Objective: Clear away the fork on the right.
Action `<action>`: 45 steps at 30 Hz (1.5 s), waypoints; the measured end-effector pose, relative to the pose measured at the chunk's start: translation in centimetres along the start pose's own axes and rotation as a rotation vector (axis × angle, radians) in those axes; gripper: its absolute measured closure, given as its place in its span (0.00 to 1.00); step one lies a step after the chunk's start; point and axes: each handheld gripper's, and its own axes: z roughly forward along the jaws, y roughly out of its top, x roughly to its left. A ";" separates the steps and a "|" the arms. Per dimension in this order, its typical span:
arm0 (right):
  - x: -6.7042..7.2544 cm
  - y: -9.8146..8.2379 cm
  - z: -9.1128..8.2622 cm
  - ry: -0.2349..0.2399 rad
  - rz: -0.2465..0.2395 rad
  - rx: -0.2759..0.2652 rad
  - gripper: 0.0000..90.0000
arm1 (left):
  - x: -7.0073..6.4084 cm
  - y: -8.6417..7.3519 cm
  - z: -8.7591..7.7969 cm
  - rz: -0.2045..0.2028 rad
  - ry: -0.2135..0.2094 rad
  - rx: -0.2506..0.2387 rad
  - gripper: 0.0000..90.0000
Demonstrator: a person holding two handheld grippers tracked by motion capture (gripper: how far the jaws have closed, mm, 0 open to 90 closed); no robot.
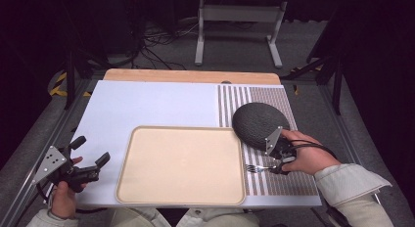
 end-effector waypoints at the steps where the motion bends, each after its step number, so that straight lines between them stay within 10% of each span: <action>1: 0.0 0.0 0.1 0.001 0.001 0.006 0.49 | 0.0 0.0 0.0 -0.001 0.000 0.000 0.00; 23: -0.4 0.2 1.4 0.067 -0.144 0.153 0.86 | 0.0 0.0 0.0 -0.001 -0.002 0.001 0.00; 45: -0.1 0.8 -0.6 0.033 -0.095 0.125 0.87 | 0.3 -0.1 0.1 -0.011 -0.002 -0.001 0.00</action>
